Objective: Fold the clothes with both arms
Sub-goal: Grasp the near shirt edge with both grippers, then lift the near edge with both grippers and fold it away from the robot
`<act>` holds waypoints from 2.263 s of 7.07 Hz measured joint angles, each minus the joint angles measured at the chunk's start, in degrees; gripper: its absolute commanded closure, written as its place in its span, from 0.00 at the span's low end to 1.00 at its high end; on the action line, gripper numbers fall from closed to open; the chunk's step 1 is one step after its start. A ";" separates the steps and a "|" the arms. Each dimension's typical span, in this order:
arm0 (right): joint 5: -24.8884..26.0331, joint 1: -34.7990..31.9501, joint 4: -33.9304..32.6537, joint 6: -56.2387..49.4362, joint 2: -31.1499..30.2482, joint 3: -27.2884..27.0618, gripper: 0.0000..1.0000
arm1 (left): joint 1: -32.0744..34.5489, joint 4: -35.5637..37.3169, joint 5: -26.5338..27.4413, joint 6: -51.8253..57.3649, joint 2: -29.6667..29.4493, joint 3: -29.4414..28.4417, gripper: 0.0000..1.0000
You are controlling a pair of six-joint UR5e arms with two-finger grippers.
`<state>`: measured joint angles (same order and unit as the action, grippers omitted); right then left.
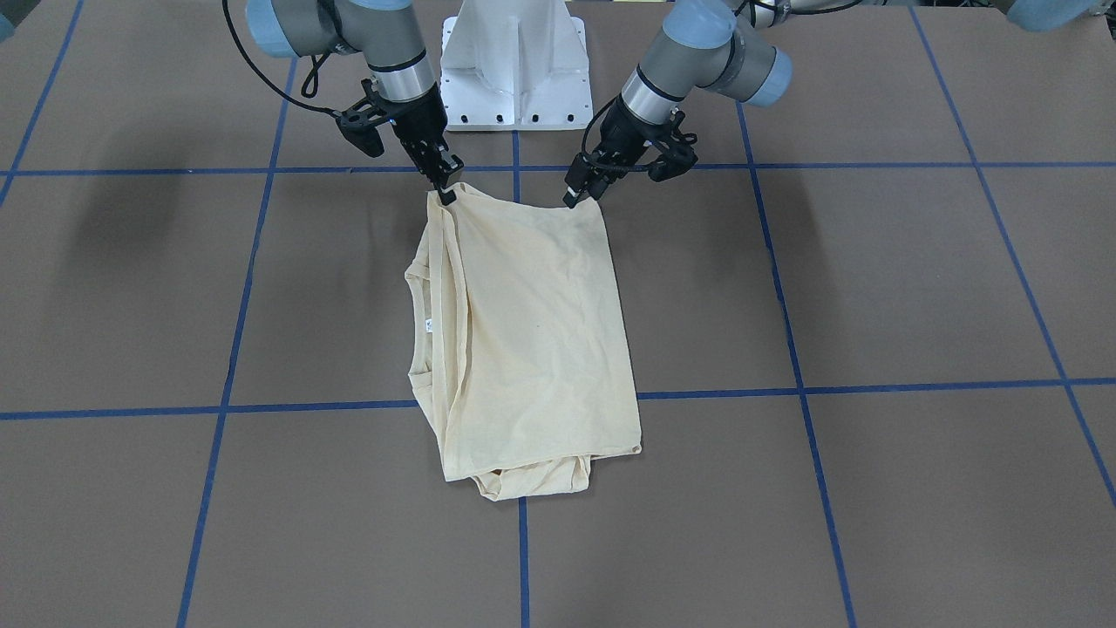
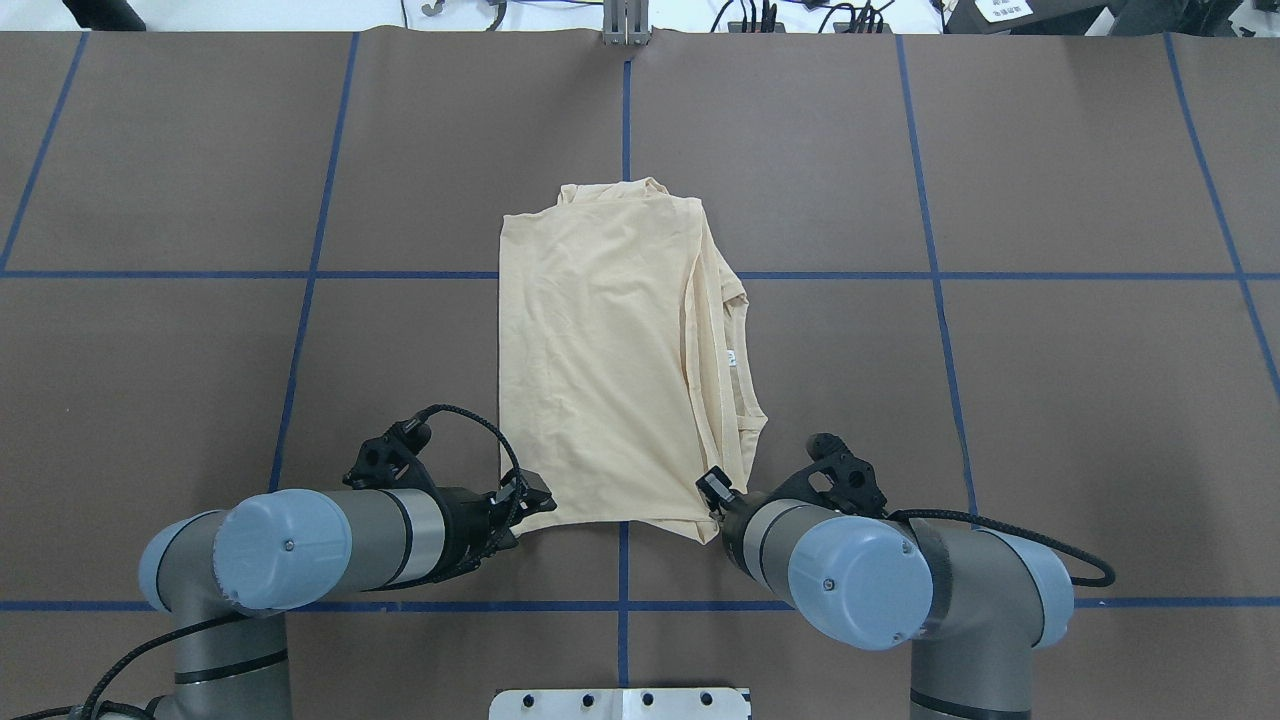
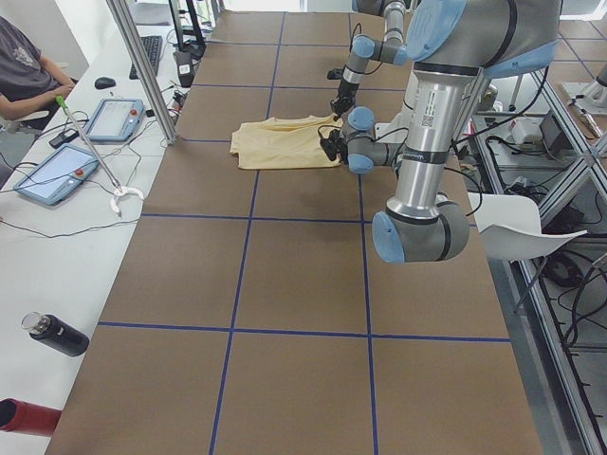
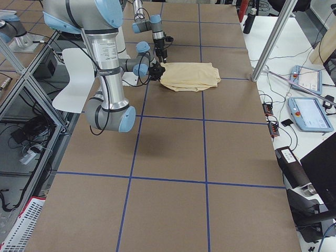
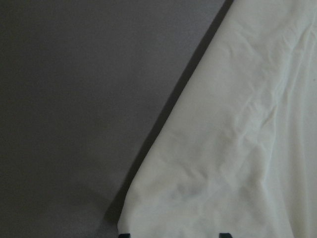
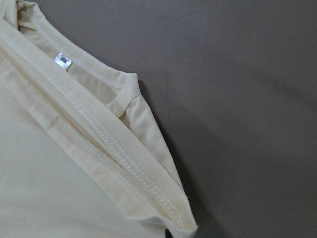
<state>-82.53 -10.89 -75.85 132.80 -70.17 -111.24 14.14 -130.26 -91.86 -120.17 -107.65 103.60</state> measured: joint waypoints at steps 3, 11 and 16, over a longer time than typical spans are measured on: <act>0.00 0.00 0.00 0.00 -0.03 -0.03 1.00 | -0.38 1.92 0.01 -0.57 0.31 0.59 0.43; 0.00 0.00 0.00 -0.07 -0.05 0.04 1.00 | -0.42 4.95 -0.18 -0.57 0.62 2.03 1.00; -0.17 1.12 -10.14 4.11 -3.42 -15.99 1.00 | -1.63 10.81 -5.24 -0.34 9.66 24.48 1.00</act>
<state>-82.69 -9.77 -85.99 136.91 -73.59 -127.23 12.50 -119.45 -97.10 -120.51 -97.99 128.08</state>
